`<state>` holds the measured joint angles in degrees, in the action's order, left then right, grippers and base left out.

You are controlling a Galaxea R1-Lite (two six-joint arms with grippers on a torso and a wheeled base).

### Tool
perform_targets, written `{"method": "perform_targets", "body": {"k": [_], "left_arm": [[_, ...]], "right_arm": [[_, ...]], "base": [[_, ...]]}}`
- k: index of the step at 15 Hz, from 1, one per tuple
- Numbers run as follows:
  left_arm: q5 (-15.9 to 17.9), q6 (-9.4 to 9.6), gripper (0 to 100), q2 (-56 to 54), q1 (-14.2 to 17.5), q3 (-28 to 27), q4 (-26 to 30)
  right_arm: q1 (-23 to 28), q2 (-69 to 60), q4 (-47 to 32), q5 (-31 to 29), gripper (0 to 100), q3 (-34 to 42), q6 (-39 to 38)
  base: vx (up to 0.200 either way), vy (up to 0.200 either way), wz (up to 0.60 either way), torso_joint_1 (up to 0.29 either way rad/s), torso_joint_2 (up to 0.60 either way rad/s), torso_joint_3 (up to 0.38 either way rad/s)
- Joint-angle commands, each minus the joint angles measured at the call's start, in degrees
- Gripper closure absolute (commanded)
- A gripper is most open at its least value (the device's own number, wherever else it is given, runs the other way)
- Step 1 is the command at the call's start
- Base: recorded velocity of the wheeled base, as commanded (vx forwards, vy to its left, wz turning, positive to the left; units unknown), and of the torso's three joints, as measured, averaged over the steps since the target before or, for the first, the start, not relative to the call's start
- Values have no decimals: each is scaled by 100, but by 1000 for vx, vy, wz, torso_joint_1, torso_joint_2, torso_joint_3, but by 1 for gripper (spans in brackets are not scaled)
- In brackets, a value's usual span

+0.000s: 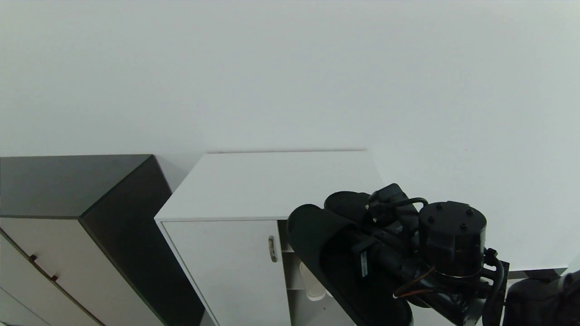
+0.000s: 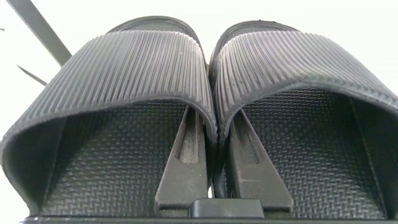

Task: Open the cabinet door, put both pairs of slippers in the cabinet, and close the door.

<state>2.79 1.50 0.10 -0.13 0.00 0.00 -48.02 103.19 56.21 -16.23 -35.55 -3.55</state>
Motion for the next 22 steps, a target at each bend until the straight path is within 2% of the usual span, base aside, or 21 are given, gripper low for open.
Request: {"method": "perform_targets", "body": {"k": [1, 10, 22], "left_arm": [[2, -1, 100, 8, 5, 0, -9], [2, -1, 100, 8, 5, 0, 0], [2, -1, 100, 8, 5, 0, -9]], "right_arm": [[12, 25, 30, 5, 100, 74, 56], [-15, 25, 21, 14, 100, 118, 73], [-15, 25, 21, 14, 100, 145, 82]], "base": [[0, 0, 0, 0, 0, 0], [0, 0, 0, -6, 11, 6], [0, 0, 0, -196, 463, 257]]}}
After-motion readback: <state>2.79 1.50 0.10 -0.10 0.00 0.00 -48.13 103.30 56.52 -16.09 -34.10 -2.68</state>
